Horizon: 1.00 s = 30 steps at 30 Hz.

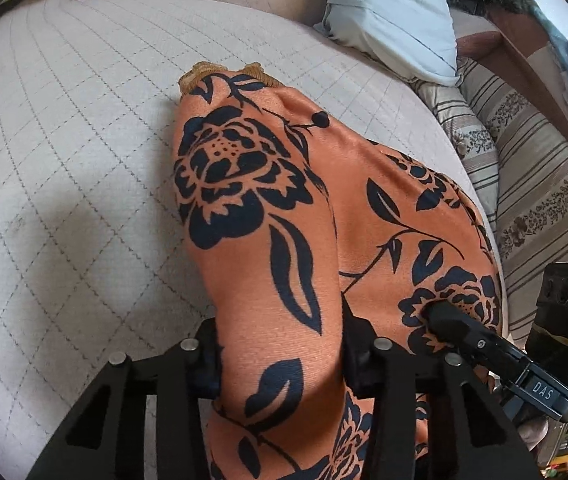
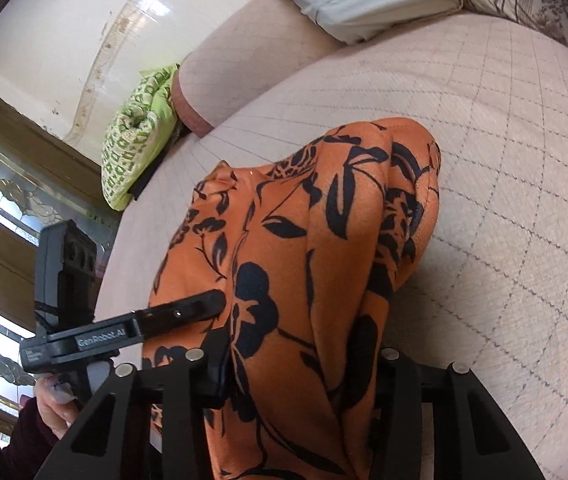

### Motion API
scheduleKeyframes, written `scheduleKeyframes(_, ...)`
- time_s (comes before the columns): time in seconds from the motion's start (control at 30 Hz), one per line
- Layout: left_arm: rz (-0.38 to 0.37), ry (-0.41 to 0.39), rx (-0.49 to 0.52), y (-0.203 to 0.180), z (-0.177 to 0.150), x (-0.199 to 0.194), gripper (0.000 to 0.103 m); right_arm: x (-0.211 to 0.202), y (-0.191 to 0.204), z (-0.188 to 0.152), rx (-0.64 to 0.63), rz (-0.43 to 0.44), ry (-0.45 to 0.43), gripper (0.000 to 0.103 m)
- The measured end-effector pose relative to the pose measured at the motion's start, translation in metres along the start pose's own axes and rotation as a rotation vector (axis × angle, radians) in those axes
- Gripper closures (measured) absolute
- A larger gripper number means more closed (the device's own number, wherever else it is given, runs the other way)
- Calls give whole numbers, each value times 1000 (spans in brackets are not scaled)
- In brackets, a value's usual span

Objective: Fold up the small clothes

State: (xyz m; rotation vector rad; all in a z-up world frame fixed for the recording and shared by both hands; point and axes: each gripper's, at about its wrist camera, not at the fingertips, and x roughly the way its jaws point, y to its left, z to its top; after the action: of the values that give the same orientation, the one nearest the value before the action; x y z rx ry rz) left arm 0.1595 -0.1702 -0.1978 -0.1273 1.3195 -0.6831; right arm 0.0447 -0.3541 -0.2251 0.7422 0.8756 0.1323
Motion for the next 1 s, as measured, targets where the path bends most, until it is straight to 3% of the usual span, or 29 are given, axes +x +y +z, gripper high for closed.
scheduleKeyframes(0.13,30,-28,7,5,-3,-18,60,-6,14,-2,-20,3,-46,60)
scheduleKeyframes(0.4,137,-166,31,28,10,-87,60,0,65,3,-86,57,-131,61)
scheduleKeyframes(0.57,214,-210,5,59,24,-114,60,28,96,15,-108,126,-126,61)
scheduleKeyframes(0.7,305,-217,-28,84,29,-107,58,68,102,27,-61,180,-66,61)
scheduleKeyframes(0.8,380,-149,-70,102,32,-69,50,107,95,29,8,115,10,51)
scheduleKeyframes(0.83,407,-135,-87,110,29,-58,40,124,90,27,34,55,61,48)
scheduleKeyframes(0.87,411,-160,-93,114,26,-55,38,137,86,24,49,-2,105,37)
scheduleKeyframes(1.0,412,-207,-80,113,14,-73,36,130,94,20,5,-32,87,34)
